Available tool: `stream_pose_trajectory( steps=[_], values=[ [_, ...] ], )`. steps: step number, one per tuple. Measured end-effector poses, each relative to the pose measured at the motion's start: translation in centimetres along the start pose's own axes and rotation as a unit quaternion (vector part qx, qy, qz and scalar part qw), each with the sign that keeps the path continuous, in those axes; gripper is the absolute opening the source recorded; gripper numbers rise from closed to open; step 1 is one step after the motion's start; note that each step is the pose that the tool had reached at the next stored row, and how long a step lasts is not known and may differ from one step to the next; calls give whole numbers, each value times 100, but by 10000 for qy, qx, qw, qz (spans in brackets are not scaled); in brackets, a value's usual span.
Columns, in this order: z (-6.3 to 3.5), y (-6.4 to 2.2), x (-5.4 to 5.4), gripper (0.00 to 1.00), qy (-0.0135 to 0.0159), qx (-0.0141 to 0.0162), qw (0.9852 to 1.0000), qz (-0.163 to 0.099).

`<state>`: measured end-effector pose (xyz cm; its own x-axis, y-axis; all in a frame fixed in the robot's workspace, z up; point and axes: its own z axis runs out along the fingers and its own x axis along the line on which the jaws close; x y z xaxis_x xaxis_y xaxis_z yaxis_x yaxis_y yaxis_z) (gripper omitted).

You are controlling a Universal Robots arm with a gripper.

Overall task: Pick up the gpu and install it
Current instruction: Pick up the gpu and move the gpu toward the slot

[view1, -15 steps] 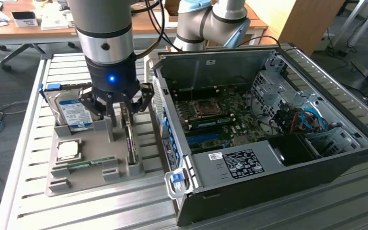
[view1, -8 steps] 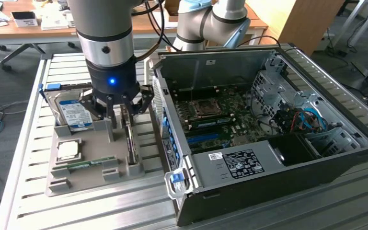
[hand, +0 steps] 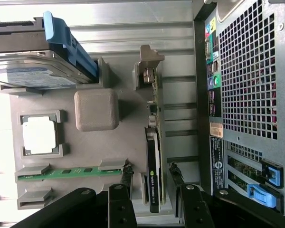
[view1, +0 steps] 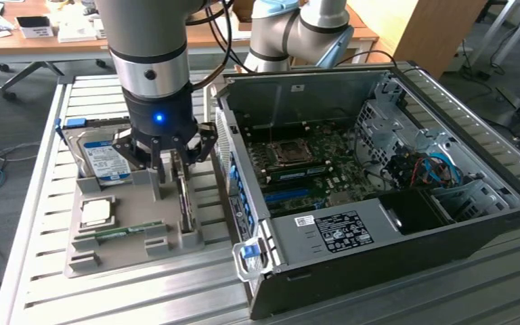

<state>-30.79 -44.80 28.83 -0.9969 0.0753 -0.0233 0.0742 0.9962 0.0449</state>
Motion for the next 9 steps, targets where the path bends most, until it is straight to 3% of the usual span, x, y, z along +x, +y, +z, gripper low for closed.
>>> stream_pose_trajectory(
  steps=[9],
  values=[
    [7, 0, 0, 43, -2, -1, 10000, 0]
  ],
)
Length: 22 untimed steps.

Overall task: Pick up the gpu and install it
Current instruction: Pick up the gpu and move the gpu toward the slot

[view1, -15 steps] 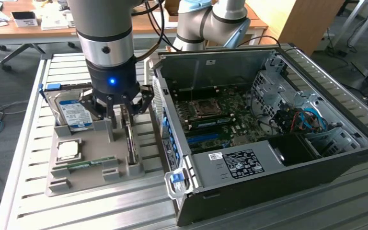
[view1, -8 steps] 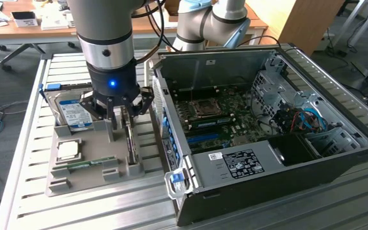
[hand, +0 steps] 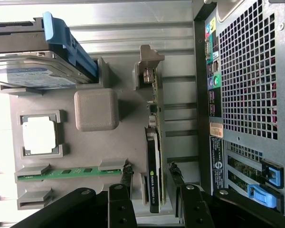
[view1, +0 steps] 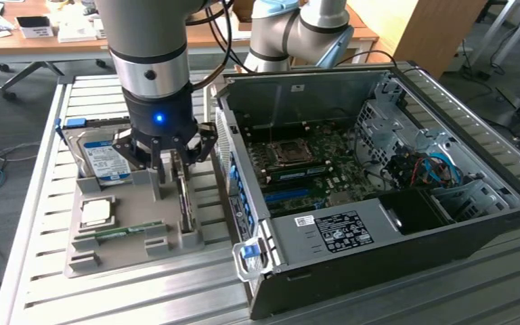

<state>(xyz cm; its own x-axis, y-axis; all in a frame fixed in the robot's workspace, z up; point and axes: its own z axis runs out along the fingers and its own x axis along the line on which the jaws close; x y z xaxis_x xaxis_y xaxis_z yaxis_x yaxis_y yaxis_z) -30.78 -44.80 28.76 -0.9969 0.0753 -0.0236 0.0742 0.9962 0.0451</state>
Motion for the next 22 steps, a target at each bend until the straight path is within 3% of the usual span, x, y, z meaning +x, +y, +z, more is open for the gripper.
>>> stream_pose_trajectory(
  steps=[8, 22],
  values=[
    [92, -5, 2, 43, 1, 1, 10000, 0],
    [169, -6, -26, 43, 0, 14, 10000, -1]
  ],
)
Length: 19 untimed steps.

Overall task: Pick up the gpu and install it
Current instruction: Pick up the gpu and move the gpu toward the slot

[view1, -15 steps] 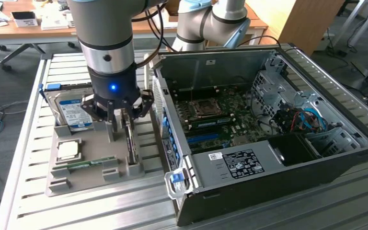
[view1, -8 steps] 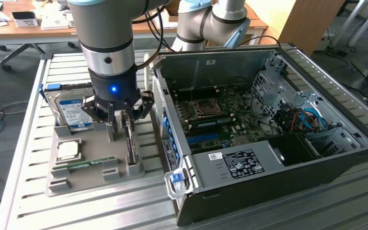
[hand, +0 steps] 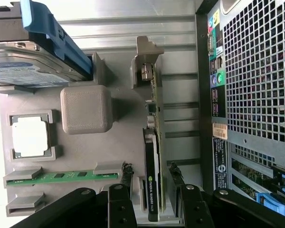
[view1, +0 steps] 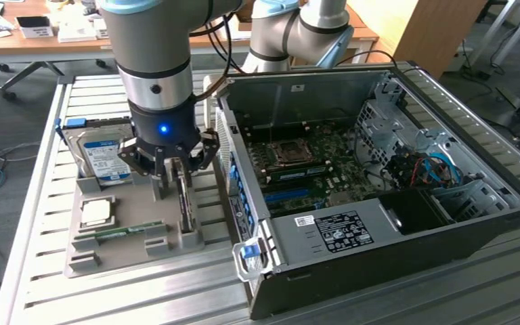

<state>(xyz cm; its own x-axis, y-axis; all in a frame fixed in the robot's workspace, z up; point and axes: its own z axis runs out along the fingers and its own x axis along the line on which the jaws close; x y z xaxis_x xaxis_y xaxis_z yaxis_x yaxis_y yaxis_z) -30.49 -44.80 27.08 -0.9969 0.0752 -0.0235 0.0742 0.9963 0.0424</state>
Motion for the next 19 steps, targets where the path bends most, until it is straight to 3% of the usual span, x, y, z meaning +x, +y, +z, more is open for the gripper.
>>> stream_pose_trajectory(
  steps=[19],
  values=[
    [186, -4, -42, 43, 0, 0, 10000, 0]
  ],
)
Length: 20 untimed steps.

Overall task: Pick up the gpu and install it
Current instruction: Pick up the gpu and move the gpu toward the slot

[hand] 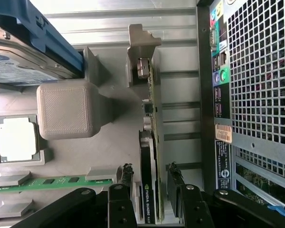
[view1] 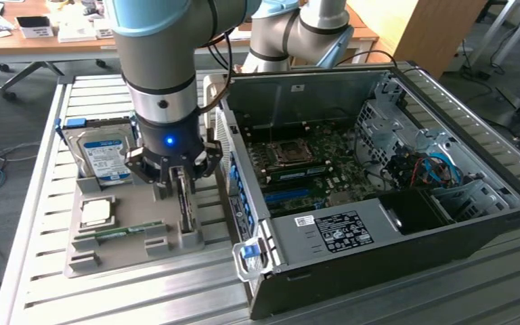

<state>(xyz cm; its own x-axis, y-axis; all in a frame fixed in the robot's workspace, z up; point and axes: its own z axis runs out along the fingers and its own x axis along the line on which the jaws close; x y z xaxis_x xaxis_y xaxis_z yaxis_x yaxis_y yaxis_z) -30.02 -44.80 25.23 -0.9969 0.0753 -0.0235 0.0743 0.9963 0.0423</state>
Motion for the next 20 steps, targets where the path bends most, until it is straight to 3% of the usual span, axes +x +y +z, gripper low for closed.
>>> stream_pose_trajectory(
  steps=[12, 20],
  values=[
    [145, -6, 3, 43, 0, 0, 10000, 0],
    [166, -7, 3, 43, 0, 0, 10000, 0]
  ],
)
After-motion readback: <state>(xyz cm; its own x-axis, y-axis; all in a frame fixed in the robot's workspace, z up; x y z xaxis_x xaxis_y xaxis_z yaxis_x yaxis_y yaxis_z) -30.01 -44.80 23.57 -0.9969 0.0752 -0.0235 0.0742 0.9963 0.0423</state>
